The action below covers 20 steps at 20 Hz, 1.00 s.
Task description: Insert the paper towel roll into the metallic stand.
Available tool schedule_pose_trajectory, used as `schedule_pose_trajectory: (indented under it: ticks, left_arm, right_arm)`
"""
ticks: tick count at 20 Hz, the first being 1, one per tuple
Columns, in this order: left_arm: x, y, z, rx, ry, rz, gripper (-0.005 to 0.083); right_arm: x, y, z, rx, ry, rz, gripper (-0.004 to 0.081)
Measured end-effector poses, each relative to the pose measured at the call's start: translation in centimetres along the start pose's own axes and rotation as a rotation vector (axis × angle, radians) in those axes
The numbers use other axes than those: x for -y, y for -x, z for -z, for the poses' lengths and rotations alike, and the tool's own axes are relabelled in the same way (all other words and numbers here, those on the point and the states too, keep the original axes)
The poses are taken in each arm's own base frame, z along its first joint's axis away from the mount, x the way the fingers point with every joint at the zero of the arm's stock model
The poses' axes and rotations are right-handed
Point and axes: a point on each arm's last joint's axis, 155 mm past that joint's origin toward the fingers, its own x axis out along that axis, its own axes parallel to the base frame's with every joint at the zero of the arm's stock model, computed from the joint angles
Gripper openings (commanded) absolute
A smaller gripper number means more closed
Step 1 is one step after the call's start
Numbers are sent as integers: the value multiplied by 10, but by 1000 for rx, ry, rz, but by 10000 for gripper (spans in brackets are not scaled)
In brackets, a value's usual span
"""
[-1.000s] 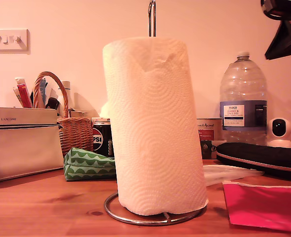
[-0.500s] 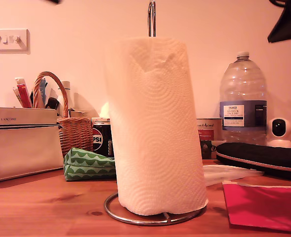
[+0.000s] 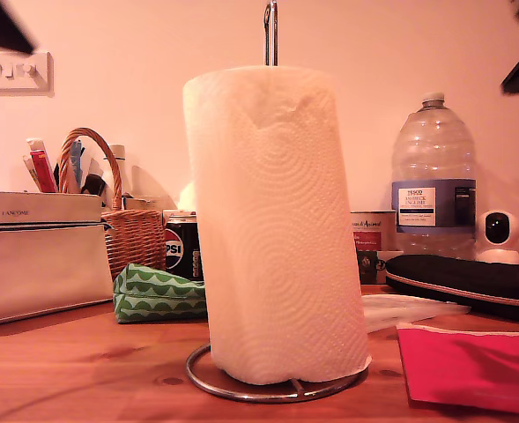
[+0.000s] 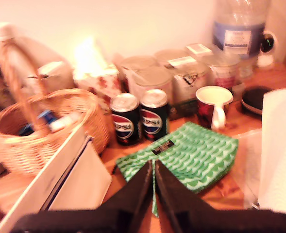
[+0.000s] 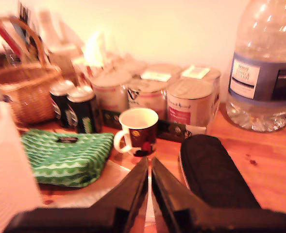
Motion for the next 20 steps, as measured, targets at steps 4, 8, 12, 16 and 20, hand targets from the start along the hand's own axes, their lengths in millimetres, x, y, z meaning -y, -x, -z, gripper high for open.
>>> schedule_pose_trajectory:
  ticks: [4,8,12,16,20]
  left_arm:
    - [2,26,13,55,42,-18,-19]
    - [8,54,-8,163,29,-10,-19]
    - [12,52,9,93,41,7,-19]
    - [13,51,36,-13,61,8,-19]
    - [14,53,64,-123,80,8,-19]
  right_arm:
    - [-12,15,15,-34,2,-32,-11]
    - [-13,37,-12,85,39,-19,-11]
    - [-13,40,3,31,37,-19,-11]
    - [-13,40,32,-88,24,-21,-11]
    - [-14,44,62,-207,10,-22,-11]
